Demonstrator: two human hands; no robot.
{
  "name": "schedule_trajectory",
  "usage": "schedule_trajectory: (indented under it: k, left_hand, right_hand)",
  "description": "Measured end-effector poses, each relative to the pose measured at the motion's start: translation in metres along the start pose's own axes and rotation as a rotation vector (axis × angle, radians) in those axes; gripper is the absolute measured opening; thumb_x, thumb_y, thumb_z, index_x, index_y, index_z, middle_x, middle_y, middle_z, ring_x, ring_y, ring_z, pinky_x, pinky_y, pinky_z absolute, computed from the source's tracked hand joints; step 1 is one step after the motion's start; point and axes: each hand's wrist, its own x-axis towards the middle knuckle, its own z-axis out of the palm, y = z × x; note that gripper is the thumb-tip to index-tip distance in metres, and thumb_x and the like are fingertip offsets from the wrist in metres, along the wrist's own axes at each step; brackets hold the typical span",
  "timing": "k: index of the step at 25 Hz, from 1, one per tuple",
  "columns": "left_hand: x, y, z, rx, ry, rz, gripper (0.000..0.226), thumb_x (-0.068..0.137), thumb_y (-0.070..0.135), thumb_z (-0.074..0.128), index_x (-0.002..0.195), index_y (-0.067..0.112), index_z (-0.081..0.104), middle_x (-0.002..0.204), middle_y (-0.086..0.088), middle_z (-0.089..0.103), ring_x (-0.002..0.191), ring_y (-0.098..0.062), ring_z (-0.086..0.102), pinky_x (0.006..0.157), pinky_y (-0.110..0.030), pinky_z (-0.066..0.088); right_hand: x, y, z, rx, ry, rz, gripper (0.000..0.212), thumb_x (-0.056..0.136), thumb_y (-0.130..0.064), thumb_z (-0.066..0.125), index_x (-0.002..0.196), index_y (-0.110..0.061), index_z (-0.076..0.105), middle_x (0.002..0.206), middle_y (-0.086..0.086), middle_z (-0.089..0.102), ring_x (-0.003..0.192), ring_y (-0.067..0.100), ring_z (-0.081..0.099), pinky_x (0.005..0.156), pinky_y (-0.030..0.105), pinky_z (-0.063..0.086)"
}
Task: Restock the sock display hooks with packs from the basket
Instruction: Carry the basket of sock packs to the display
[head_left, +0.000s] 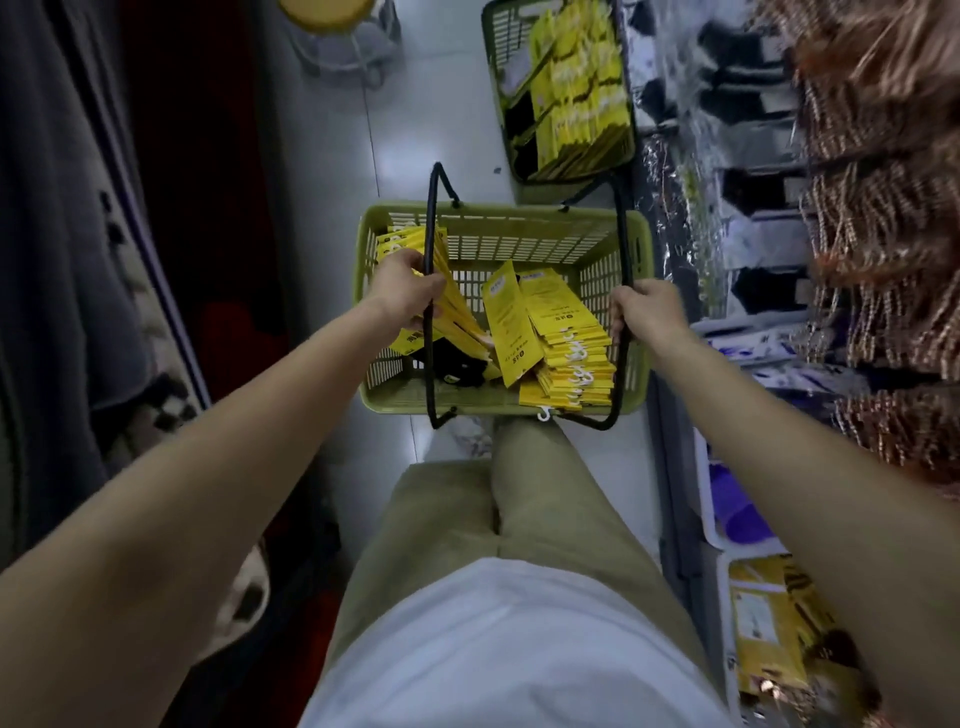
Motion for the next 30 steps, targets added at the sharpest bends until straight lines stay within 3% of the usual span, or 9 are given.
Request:
schedule_trajectory:
  k: [7,14,17,20,27,30]
  left_hand:
    - [0.145,0.125,-0.058,0.097,-0.033,0.065,0.013,0.094,0.017,0.054,0.105,0.01,0.053,0.092,-0.011,0.058,0.073,-0.024,0.063,0.082,-0.048,0.055]
    - [0.281,0.259,-0.103,0.173,-0.106,0.116,0.008,0.092,0.017,0.056,0.098,0.014,0.052,0.079,-0.003,0.057,0.064,-0.019,0.061,0.073,-0.041,0.056]
    - [0.341,0.306,-0.115,0.247,-0.157,0.143,0.007,0.092,0.017,0.056,0.096,0.013,0.051,0.076,-0.002,0.056,0.063,-0.019,0.061,0.078,-0.047,0.057]
    - [0.407,0.358,-0.128,0.349,-0.238,0.196,0.006,0.092,0.016,0.055,0.093,0.014,0.05,0.075,-0.003,0.055,0.062,-0.019,0.061,0.078,-0.05,0.057]
    - [0.517,0.465,-0.131,0.538,-0.365,0.281,0.005,0.09,0.015,0.054,0.092,0.014,0.05,0.068,-0.002,0.055,0.057,-0.02,0.059,0.073,-0.046,0.056]
    - [0.553,0.506,-0.118,0.6,-0.398,0.293,0.002,0.089,0.015,0.054,0.09,0.014,0.053,0.066,-0.002,0.055,0.054,-0.019,0.058,0.071,-0.042,0.056]
  right_hand:
    - [0.115,-0.13,0.025,0.079,0.028,0.069,0.021,0.087,-0.013,0.049,0.066,-0.014,0.053,0.06,0.001,0.052,0.052,0.016,0.048,0.055,0.033,0.042]
    - [0.214,-0.263,0.031,0.136,0.1,0.134,0.021,0.085,-0.019,0.05,0.065,-0.016,0.055,0.062,0.001,0.056,0.058,0.019,0.051,0.067,0.038,0.043]
    - [0.253,-0.304,0.038,0.153,0.154,0.161,0.023,0.086,-0.019,0.05,0.062,-0.017,0.053,0.059,-0.001,0.055,0.054,0.015,0.05,0.06,0.027,0.042]
    - [0.289,-0.345,0.05,0.262,0.245,0.212,0.023,0.088,-0.015,0.05,0.065,-0.016,0.053,0.057,-0.003,0.054,0.048,0.009,0.049,0.037,0.01,0.035]
    - [0.343,-0.414,0.063,0.477,0.371,0.401,0.024,0.089,-0.015,0.05,0.065,-0.017,0.053,0.058,0.0,0.054,0.03,0.0,0.047,0.03,0.009,0.027]
    - [0.373,-0.433,0.061,0.571,0.424,0.432,0.024,0.088,-0.012,0.052,0.064,-0.015,0.054,0.056,-0.001,0.055,0.03,0.001,0.046,0.038,0.017,0.036]
